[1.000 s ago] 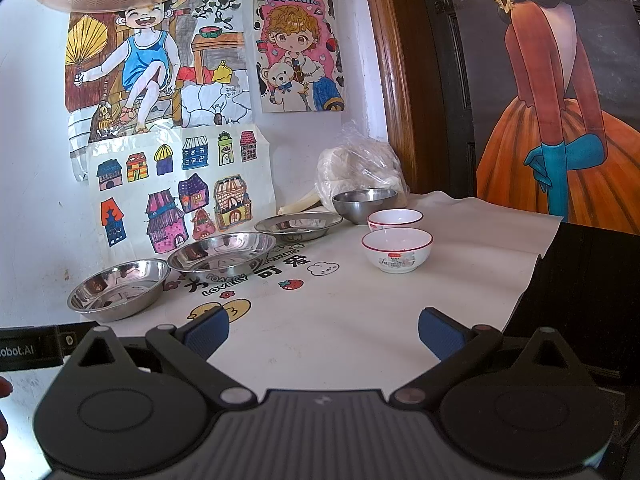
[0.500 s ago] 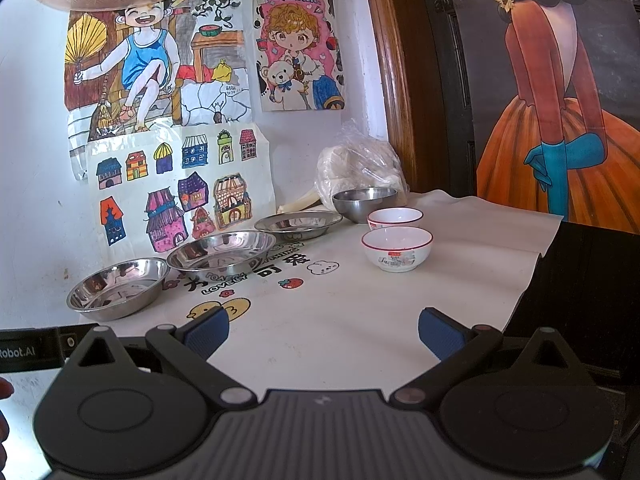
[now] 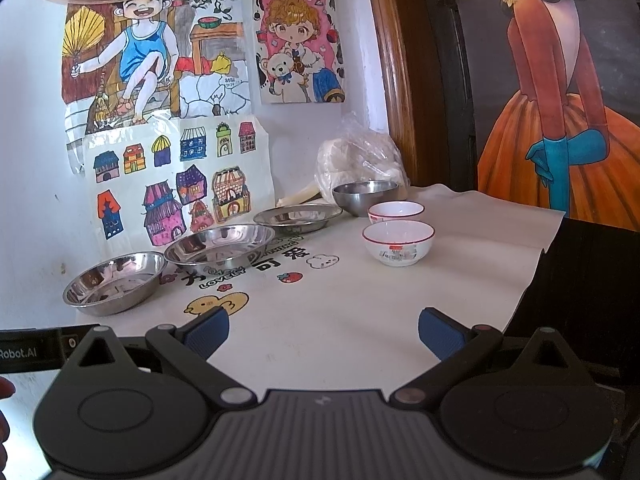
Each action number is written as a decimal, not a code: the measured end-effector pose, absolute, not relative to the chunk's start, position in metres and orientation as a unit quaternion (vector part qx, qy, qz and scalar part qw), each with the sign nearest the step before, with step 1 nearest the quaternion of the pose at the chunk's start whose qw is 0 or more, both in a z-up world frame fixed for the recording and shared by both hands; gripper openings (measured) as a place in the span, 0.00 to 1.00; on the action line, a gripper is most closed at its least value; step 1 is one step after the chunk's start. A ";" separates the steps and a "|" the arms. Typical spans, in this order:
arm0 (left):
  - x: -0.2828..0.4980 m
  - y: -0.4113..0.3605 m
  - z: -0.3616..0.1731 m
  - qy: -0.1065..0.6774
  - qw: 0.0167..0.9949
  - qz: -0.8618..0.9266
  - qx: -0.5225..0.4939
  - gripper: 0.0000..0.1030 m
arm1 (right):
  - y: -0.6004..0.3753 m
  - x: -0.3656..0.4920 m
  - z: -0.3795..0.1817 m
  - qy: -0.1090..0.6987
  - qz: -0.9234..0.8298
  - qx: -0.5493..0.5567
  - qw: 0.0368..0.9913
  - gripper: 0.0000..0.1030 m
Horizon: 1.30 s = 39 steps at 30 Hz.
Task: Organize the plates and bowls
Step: 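Close the left tool on the large steel plate rim while the right tool grips it too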
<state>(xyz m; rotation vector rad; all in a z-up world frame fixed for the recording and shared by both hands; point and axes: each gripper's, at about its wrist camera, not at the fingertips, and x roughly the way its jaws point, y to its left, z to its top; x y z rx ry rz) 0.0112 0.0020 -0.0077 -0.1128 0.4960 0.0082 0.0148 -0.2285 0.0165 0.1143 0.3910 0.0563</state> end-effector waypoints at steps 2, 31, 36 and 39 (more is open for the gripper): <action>0.015 0.004 -0.008 0.249 0.967 0.006 -0.055 0.99 | -0.228 0.016 0.016 0.198 0.028 0.055 0.978 1.00; 0.159 0.130 0.029 0.307 0.950 0.047 -0.024 0.99 | -0.150 0.130 0.050 0.259 0.192 0.041 0.946 1.00; 0.176 0.135 0.021 0.318 0.947 0.038 -0.002 0.99 | -0.118 0.145 0.043 0.267 0.222 0.029 0.937 1.00; 0.185 0.138 0.017 0.327 0.945 0.031 -0.002 0.99 | -0.103 0.157 0.038 0.283 0.239 0.033 0.928 1.00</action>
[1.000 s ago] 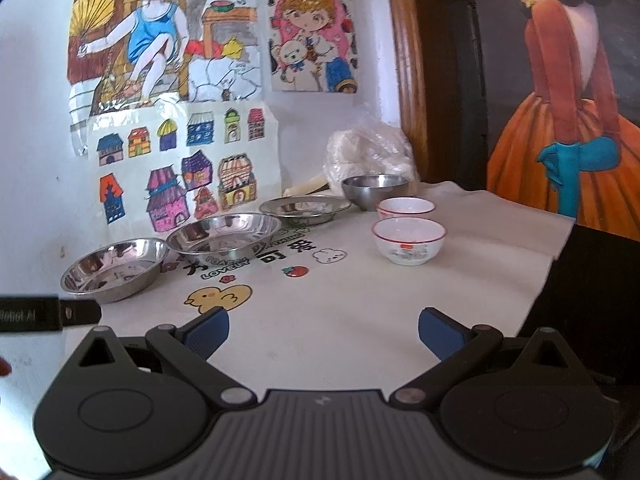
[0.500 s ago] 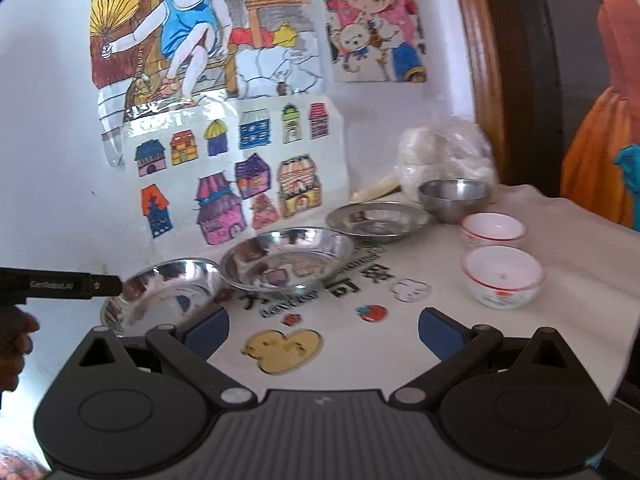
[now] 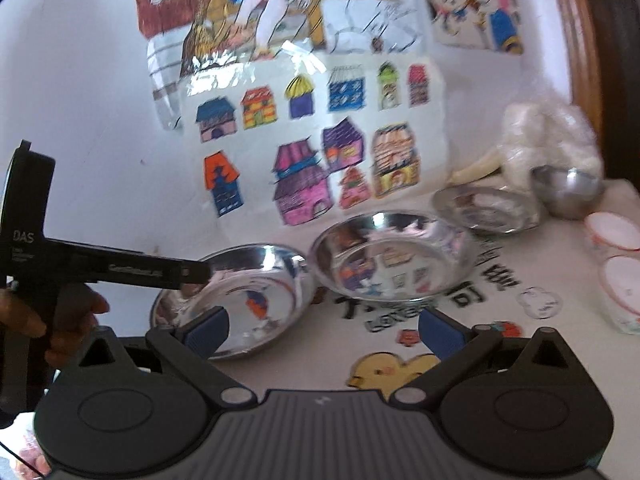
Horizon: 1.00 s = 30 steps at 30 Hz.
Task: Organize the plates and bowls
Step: 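Close the left tool on the large steel plate rim while the right tool grips it too, then lift the large steel plate with both tools and carry it toward the logo plate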
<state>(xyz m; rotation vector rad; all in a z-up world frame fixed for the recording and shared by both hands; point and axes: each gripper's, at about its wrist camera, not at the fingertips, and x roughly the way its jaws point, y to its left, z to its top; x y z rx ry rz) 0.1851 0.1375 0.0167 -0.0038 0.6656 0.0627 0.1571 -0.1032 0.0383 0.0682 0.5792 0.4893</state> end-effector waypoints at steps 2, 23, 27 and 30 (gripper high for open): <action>0.190 0.138 0.013 0.331 0.943 0.029 -0.003 0.98 | -0.094 0.165 0.034 0.294 0.248 0.041 0.922 1.00; 0.192 0.154 0.001 0.342 0.937 0.009 -0.068 0.48 | -0.057 0.187 0.012 0.337 0.246 0.055 0.907 0.46; 0.193 0.157 -0.005 0.356 0.931 0.017 -0.077 0.39 | -0.054 0.187 0.012 0.336 0.246 0.055 0.907 0.35; 0.191 0.158 -0.006 0.353 0.932 0.024 -0.082 0.33 | -0.052 0.186 0.011 0.335 0.239 0.051 0.910 0.29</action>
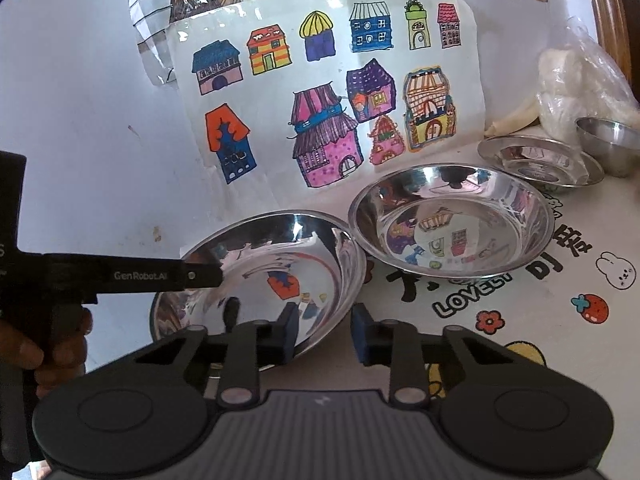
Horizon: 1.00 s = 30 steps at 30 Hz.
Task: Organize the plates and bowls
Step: 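Lift the large steel plate with both tools and carry it toward the logo plate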
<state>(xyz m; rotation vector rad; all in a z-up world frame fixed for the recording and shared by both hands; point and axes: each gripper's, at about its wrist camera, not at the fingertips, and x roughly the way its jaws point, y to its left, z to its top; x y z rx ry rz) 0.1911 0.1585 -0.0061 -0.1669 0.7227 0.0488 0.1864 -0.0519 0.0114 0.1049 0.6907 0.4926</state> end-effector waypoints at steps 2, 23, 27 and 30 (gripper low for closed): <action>0.189 0.160 -0.006 0.352 0.932 0.020 -0.085 0.32 | -0.051 0.185 0.012 0.334 0.237 0.047 0.911 0.29; 0.156 0.138 0.027 0.296 0.950 0.008 -0.099 0.32 | -0.074 0.153 0.040 0.277 0.241 0.052 0.929 0.29; 0.180 0.114 0.034 0.268 0.957 -0.027 -0.103 0.32 | -0.098 0.163 0.046 0.271 0.207 0.069 0.938 0.29; 0.197 0.094 0.035 0.255 0.960 -0.048 -0.100 0.32 | -0.115 0.171 0.047 0.265 0.181 0.076 0.944 0.29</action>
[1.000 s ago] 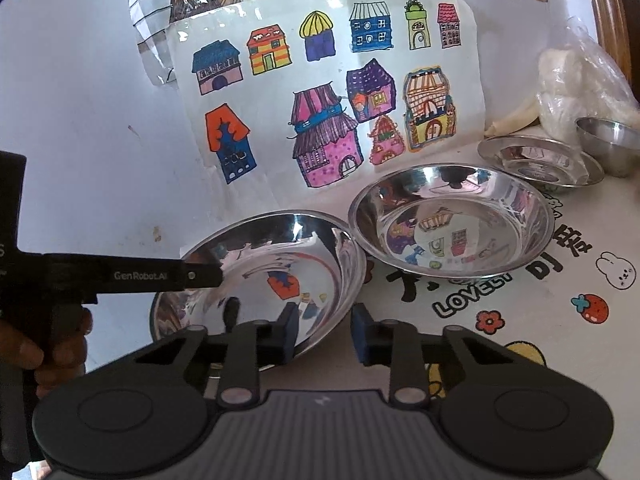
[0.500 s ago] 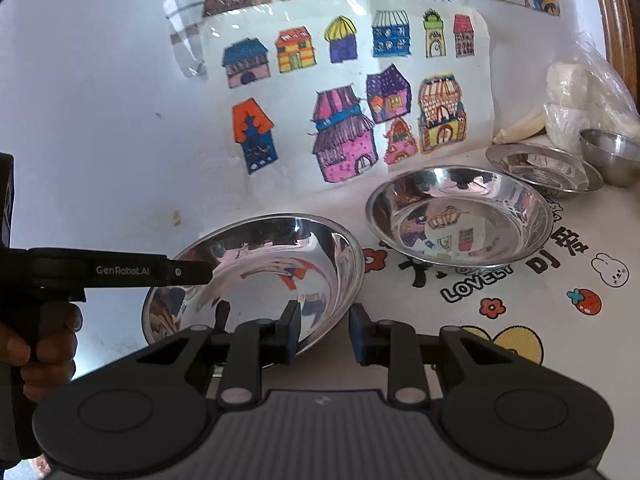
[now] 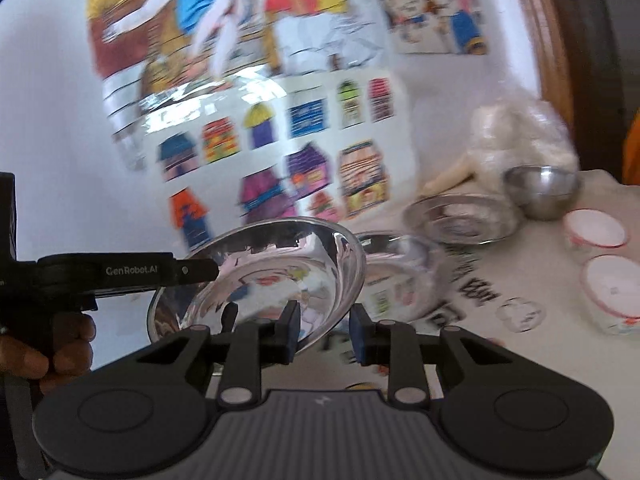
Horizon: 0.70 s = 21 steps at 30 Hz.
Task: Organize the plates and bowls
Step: 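Lift the large steel plate with both tools and carry it toward the logo plate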
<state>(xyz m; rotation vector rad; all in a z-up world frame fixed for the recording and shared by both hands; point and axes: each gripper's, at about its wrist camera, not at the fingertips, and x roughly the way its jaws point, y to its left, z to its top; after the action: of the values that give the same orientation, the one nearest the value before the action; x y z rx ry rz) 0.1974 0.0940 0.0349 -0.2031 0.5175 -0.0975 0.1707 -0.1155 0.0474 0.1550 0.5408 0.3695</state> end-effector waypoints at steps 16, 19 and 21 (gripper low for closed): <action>0.267 0.039 0.013 0.271 0.959 -0.053 -0.064 0.32 | -0.155 0.233 0.032 0.267 0.123 0.074 0.953 0.35; 0.274 0.038 0.009 0.271 0.960 -0.045 -0.058 0.32 | -0.152 0.240 0.025 0.274 0.125 0.065 0.952 0.35; 0.276 0.038 0.007 0.271 0.960 -0.040 -0.053 0.32 | -0.149 0.243 0.022 0.278 0.126 0.064 0.950 0.35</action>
<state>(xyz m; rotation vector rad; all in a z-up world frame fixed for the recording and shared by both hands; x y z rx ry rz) 0.2763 0.0380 0.0066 -0.1070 0.5499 -0.0813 0.2434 -0.1494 0.0216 0.1296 0.5659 0.2572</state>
